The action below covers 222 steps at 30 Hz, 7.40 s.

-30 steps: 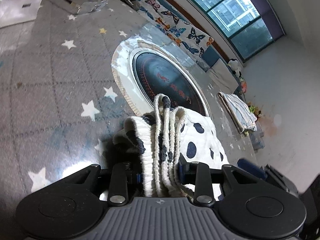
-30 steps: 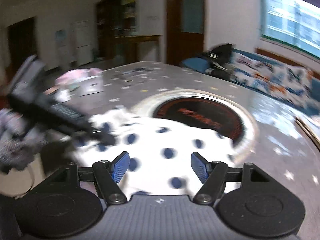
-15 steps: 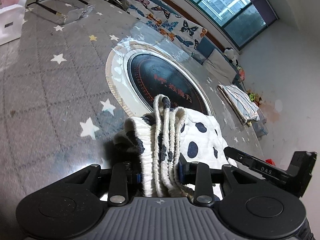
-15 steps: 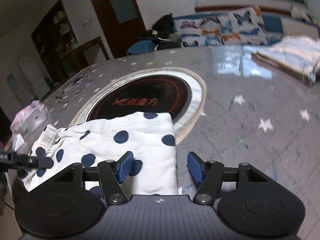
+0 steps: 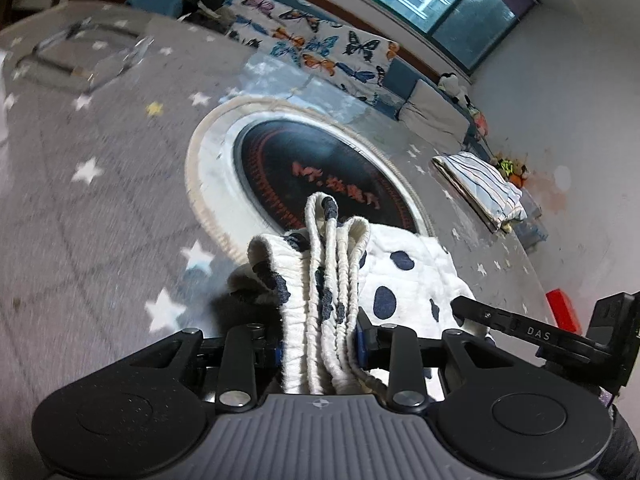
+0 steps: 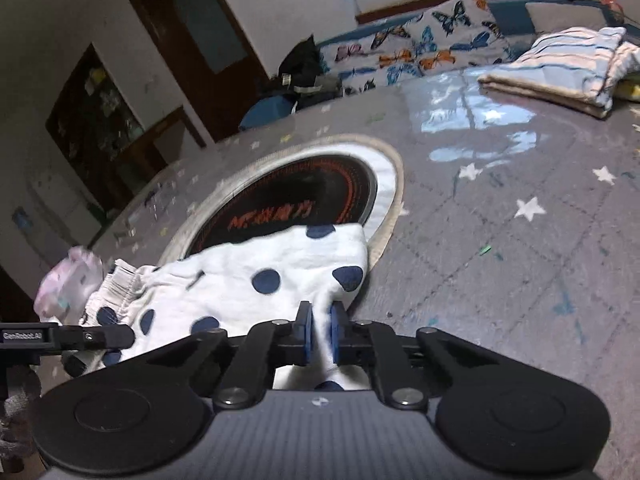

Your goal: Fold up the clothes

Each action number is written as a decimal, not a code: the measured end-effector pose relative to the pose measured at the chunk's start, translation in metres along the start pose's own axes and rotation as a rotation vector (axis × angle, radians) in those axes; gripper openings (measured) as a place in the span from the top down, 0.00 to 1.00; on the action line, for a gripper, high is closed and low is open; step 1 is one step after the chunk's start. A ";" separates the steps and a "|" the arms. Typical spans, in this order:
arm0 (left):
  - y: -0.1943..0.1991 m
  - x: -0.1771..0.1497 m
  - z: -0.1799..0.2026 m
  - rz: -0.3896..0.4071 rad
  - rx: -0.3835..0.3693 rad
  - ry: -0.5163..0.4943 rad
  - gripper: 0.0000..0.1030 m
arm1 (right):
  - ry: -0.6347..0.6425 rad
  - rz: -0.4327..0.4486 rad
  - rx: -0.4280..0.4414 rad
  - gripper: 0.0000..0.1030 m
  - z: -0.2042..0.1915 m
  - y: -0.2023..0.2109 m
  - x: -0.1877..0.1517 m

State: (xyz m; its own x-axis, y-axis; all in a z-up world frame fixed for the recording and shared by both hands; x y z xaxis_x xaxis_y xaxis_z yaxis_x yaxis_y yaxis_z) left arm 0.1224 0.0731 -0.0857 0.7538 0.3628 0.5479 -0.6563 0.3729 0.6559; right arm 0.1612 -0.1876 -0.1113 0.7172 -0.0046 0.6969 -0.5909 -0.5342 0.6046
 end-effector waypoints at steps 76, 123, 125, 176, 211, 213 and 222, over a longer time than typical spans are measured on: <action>-0.211 0.069 0.219 -0.023 -0.105 -0.468 0.74 | -0.092 0.095 -0.409 0.81 0.202 0.005 0.106; -0.151 0.032 0.200 0.030 -0.082 -0.545 0.61 | 0.017 0.114 -0.440 0.55 0.138 0.089 0.011; -0.149 0.029 0.196 0.023 -0.074 -0.540 0.61 | 0.019 0.117 -0.441 0.54 0.136 0.094 0.004; -0.084 -0.044 0.166 0.009 -0.080 -0.578 0.00 | -0.082 0.171 -0.561 0.00 0.099 0.117 -0.041; -0.050 -0.070 0.147 0.031 -0.003 -0.593 0.00 | -0.090 0.161 -0.605 0.00 0.071 0.118 -0.060; -0.048 -0.071 0.146 0.034 -0.003 -0.591 0.00 | -0.088 0.161 -0.606 0.00 0.069 0.118 -0.060; -0.044 -0.071 0.144 0.047 0.003 -0.578 0.00 | -0.074 0.159 -0.601 0.00 0.063 0.113 -0.060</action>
State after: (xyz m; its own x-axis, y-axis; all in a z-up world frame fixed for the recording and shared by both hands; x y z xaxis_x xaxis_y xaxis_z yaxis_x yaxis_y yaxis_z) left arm 0.1030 -0.0916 -0.0789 0.6203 -0.1471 0.7704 -0.6900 0.3648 0.6252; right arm 0.0743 -0.3011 -0.1088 0.6141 -0.1154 0.7808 -0.7818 0.0464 0.6218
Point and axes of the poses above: each gripper's, at about its wrist camera, not at the fingertips, and y roughly against the way its jaws point, z to its right, x to its top, the point moved 10 cm from there along -y, roughly the way its jaws point, and after that the axes turned 3 degrees about y, right-handed, at the moved point
